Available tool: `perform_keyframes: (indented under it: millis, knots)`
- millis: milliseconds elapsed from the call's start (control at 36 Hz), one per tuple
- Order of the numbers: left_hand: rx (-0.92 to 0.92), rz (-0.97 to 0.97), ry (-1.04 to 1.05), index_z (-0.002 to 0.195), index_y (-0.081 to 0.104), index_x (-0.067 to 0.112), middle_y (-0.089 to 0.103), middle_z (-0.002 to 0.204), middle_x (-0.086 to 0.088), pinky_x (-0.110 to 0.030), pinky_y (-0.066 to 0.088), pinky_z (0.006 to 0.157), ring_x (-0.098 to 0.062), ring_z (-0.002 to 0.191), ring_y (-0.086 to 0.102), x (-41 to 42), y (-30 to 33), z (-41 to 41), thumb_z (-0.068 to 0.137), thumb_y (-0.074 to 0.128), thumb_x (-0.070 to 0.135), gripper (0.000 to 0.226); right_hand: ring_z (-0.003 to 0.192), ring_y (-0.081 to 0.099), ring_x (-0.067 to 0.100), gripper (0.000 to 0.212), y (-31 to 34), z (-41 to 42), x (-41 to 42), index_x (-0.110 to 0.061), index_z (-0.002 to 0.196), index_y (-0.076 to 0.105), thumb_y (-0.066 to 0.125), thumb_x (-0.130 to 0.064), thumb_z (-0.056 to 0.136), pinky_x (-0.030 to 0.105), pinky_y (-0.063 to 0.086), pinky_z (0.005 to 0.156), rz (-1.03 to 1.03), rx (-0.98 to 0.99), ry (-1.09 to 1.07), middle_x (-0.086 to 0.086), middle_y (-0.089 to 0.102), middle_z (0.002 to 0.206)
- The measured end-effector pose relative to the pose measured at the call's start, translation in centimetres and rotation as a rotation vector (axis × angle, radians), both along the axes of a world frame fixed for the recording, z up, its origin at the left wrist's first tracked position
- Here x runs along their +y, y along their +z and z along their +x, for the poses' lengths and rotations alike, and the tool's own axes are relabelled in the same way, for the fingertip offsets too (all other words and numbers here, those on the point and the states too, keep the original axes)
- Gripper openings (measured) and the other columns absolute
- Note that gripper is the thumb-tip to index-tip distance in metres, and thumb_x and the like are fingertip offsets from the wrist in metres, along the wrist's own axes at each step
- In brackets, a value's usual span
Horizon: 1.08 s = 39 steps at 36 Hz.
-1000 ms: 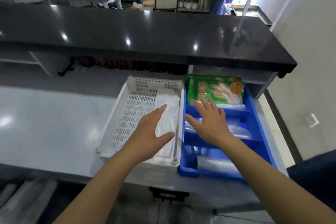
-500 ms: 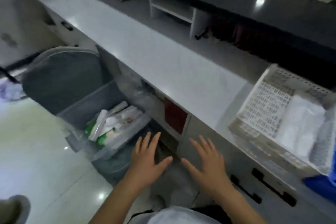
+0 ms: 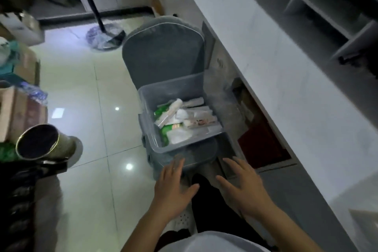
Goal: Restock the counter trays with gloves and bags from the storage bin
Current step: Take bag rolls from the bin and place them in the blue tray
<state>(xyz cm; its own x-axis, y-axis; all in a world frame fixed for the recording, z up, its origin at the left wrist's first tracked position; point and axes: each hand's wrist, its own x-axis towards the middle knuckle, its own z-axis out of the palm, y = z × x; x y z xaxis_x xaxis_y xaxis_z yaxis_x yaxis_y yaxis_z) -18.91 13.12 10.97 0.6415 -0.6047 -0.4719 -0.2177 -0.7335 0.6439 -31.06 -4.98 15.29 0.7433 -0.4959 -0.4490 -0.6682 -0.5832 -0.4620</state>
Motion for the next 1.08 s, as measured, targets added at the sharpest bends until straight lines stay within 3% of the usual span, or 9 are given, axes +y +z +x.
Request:
perform_keyframes:
  millis: [250,333,389,444,528,667,833,917,1083]
  knots:
    - [0.053,0.117,0.16,0.154,0.021,0.032,0.023,0.162,0.006,-0.036,0.026,0.12,-0.018,0.147,0.024,-3.0,-0.7,7.7,0.088,0.065,0.051,0.082,0.143,0.03,0.019,0.065,-3.5,11.5,-7.4,-0.028,0.148,0.038,0.052,-0.057,0.09,0.045,0.028,0.115,0.116,0.027,0.129,-0.002,0.038,0.155]
    - [0.12,0.125,0.17,0.135,0.034,0.044,0.04,0.139,0.019,0.001,0.033,0.091,-0.003,0.123,0.041,-5.2,-0.8,10.6,0.088,0.07,0.042,0.059,0.138,0.039,0.023,0.059,-5.1,14.6,-10.4,-0.024,0.144,0.044,0.055,-0.05,0.092,0.044,0.03,0.113,0.177,0.034,0.121,0.002,0.045,0.151]
    - [0.19,0.16,0.18,0.128,0.033,0.049,0.041,0.126,0.022,0.01,0.029,0.069,-0.001,0.116,0.043,-6.9,-1.5,12.6,0.089,0.07,0.037,0.056,0.135,0.043,0.025,0.058,-6.9,16.1,-12.3,-0.022,0.143,0.046,0.056,-0.047,0.092,0.041,0.034,0.111,0.192,0.063,0.131,0.005,0.047,0.148]
    - [0.221,0.189,0.169,0.131,0.037,0.047,0.042,0.123,0.019,0.007,0.028,0.068,-0.002,0.114,0.042,-8.9,-2.3,15.0,0.089,0.07,0.036,0.055,0.134,0.045,0.027,0.058,-9.2,17.1,-13.8,-0.021,0.142,0.047,0.055,-0.049,0.092,0.037,0.037,0.107,0.199,0.127,0.153,0.007,0.049,0.146]
    - [0.228,0.214,0.217,0.148,0.037,0.033,0.044,0.141,0.008,-0.016,0.029,0.09,-0.006,0.12,0.039,-12.0,-3.7,18.2,0.089,0.069,0.037,0.067,0.132,0.045,0.029,0.058,-12.5,17.7,-15.1,-0.025,0.139,0.048,0.051,-0.053,0.089,0.044,0.035,0.106,0.21,0.252,0.165,0.007,0.051,0.145]
    - [0.237,0.271,0.311,0.148,0.039,0.026,0.046,0.149,-0.006,-0.021,0.032,0.088,-0.021,0.128,0.048,-15.5,-6.9,21.3,0.089,0.065,0.025,0.065,0.136,0.036,0.028,0.061,-15.7,17.0,-15.4,-0.033,0.141,0.043,0.044,-0.061,0.087,0.049,0.032,0.107,0.227,0.369,0.207,0.002,0.042,0.151]
    - [0.246,0.427,0.205,0.149,0.036,0.017,0.048,0.146,-0.015,-0.028,0.042,0.096,-0.034,0.127,0.051,-16.9,-11.8,23.7,0.086,0.066,0.023,0.07,0.133,0.036,0.023,0.053,-17.2,15.1,-15.3,-0.03,0.134,0.054,0.047,-0.053,0.087,0.039,0.037,0.104,0.158,0.276,0.23,-0.002,0.044,0.146]
    - [0.224,0.506,0.166,0.151,0.031,0.019,0.046,0.145,-0.018,-0.046,0.047,0.103,-0.039,0.125,0.051,-17.3,-14.6,25.4,0.084,0.068,0.026,0.077,0.135,0.035,0.024,0.05,-17.1,14.5,-14.9,-0.028,0.135,0.054,0.051,-0.047,0.088,0.042,0.032,0.11,0.129,0.257,0.231,-0.001,0.044,0.147]
    - [0.198,0.428,0.212,0.146,0.04,0.017,0.054,0.14,-0.012,-0.047,0.047,0.103,-0.034,0.123,0.055,-18.8,-21.3,29.3,0.079,0.077,0.03,0.078,0.131,0.048,0.027,0.058,-16.5,14.4,-14.0,-0.029,0.132,0.057,0.068,-0.037,0.076,0.057,0.038,0.103,0.056,0.219,0.164,-0.001,0.056,0.136]
